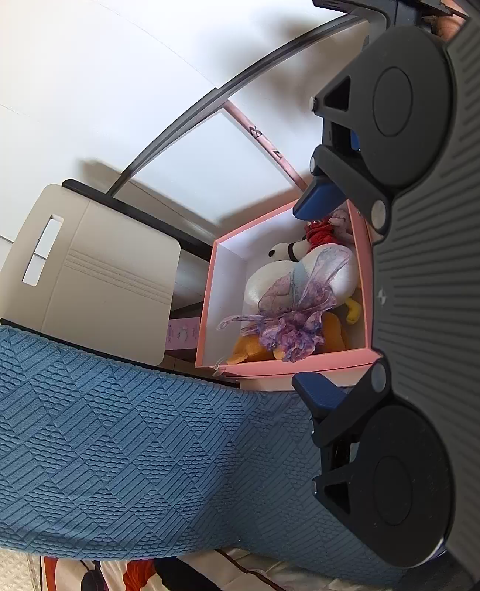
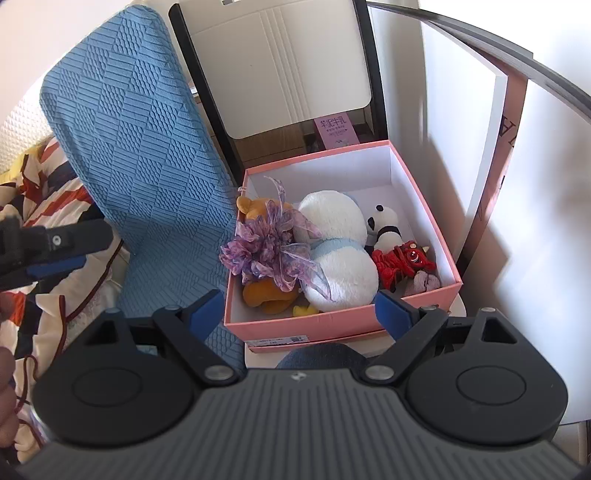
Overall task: Organize objects
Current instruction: 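Withdraw both tools back from the filled pink box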
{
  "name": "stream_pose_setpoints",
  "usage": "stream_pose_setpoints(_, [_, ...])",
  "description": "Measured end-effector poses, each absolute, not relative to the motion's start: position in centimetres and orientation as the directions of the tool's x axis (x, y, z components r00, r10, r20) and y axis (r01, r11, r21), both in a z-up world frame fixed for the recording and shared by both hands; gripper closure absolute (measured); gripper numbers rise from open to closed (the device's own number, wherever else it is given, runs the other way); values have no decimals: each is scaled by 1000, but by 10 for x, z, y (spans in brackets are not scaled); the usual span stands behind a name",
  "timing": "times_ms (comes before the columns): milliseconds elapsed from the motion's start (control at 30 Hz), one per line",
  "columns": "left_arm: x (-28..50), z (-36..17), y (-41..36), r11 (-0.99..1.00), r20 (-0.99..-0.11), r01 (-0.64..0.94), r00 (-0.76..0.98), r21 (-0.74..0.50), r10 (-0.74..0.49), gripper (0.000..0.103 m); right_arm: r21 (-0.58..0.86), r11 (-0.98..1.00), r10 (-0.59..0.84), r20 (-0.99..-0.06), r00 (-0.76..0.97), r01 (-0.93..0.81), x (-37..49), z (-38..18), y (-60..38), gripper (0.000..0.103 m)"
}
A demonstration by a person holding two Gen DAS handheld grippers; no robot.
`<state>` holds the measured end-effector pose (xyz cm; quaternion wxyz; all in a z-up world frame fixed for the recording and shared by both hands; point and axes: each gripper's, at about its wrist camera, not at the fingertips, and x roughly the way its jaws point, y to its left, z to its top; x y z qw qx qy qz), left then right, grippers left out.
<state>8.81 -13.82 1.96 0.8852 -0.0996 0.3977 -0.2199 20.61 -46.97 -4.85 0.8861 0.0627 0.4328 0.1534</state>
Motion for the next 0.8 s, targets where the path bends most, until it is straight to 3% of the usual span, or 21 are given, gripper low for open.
stream_pose_setpoints(800, [70,29,-135,873,-652,342,582,-347,-487,11,250,947,321,-743,587,-201,193,-43,-473,13])
